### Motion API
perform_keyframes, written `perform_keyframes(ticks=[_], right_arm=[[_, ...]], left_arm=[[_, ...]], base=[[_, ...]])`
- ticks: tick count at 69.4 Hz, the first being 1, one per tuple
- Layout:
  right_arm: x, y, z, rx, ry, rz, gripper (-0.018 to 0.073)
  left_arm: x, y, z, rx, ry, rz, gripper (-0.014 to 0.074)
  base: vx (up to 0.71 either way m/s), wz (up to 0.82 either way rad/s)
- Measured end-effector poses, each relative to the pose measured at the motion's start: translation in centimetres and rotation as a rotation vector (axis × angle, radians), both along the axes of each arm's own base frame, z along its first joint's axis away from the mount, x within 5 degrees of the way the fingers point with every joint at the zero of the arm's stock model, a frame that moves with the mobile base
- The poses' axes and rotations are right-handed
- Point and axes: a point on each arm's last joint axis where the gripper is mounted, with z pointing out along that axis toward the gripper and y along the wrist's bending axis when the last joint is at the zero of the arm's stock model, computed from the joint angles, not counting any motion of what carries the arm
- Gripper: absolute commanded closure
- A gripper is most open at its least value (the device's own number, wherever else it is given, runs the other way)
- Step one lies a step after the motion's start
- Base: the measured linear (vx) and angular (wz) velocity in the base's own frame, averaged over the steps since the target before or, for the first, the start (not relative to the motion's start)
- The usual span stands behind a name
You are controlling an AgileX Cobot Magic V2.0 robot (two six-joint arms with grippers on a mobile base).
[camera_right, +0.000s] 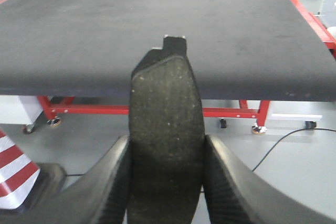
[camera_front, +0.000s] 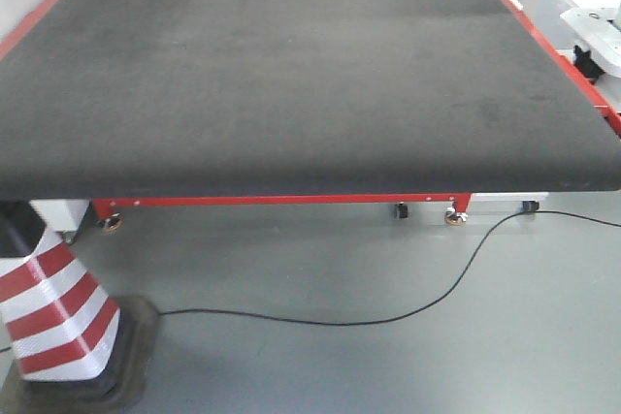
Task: Move and align brake pads A on conveyor
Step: 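Hold both brake pads above the conveyor belt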
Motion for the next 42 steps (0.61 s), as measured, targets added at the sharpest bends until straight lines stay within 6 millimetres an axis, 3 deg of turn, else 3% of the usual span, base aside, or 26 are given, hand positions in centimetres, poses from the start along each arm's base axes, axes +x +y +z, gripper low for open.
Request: perform_keyframes(ticks=[42], right_arm=[[0.00, 0.00, 0.00, 0.000, 0.000, 0.000, 0.0566]], left_arm=[[0.00, 0.00, 0.00, 0.000, 0.000, 0.000, 0.0602]], base=[[0.33, -0.01]])
